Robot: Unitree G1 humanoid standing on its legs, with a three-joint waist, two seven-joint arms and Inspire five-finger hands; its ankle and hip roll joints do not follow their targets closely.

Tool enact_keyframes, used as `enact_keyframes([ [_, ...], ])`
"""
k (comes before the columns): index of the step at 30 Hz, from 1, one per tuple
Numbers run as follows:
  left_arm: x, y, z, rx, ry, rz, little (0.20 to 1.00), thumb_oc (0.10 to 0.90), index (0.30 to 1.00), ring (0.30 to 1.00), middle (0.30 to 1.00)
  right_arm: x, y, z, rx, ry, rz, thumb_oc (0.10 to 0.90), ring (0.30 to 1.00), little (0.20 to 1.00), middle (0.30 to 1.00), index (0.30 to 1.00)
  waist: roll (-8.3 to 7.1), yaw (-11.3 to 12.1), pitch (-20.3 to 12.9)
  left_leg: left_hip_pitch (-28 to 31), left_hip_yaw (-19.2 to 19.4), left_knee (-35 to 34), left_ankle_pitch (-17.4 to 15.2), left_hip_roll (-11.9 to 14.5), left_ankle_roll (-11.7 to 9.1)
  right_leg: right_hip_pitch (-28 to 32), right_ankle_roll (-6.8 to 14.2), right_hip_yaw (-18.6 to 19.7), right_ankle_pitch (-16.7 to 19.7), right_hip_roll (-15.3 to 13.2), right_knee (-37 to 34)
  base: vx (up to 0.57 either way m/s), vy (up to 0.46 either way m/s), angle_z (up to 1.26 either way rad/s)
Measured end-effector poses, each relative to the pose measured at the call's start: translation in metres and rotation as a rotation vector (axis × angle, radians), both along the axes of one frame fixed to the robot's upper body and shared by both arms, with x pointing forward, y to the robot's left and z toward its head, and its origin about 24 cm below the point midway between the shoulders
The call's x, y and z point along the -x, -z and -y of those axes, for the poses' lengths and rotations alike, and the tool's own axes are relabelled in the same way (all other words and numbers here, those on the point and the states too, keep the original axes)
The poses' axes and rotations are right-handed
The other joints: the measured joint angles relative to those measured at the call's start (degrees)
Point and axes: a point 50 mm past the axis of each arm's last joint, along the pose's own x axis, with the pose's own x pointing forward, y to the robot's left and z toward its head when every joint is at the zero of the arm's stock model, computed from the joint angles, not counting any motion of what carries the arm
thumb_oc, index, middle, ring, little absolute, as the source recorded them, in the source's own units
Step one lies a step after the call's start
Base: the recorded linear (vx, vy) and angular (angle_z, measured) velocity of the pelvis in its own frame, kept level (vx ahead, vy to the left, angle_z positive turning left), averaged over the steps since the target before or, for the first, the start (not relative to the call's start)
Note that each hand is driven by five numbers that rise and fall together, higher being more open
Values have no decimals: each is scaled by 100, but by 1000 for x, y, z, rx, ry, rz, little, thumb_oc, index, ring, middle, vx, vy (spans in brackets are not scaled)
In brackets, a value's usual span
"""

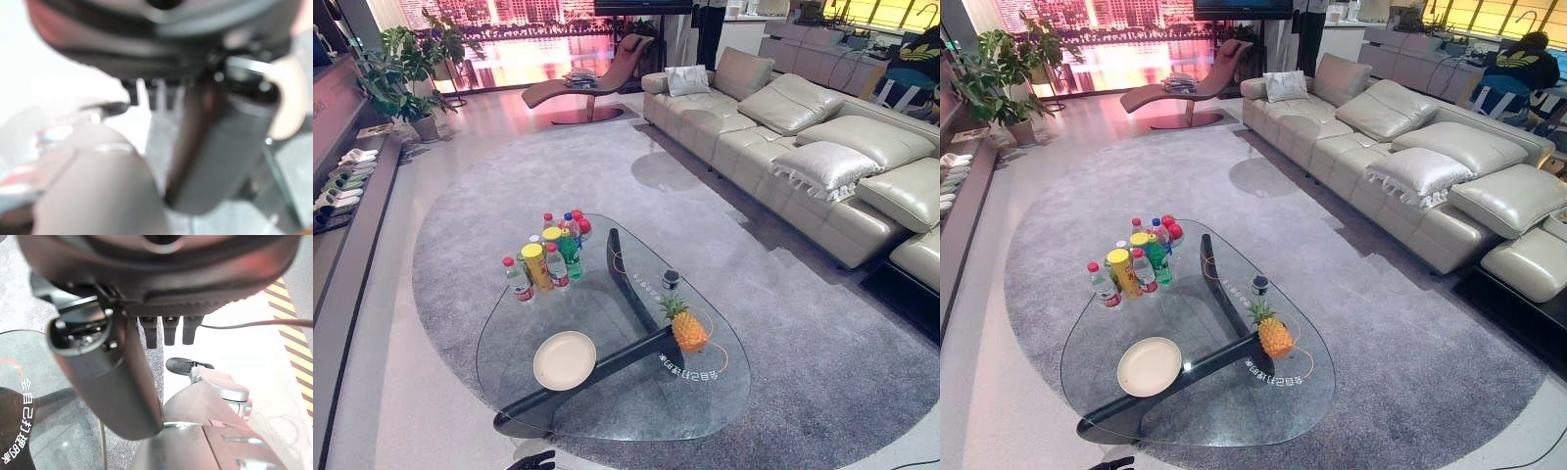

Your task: Pick up the fruit to the plate

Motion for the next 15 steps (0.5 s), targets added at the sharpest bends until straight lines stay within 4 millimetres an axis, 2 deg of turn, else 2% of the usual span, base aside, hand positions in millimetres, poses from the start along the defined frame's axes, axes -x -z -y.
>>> enact_keyframes([
  [15, 2, 1, 0, 1, -3, -9, 900, 800, 900, 900, 900, 1, 0, 0, 1, -1, -1, 800, 900, 900, 900, 900, 21, 0, -53, -1, 3, 0, -2, 0, -3, -3, 0, 1, -1, 0, 0, 0, 0, 0],
])
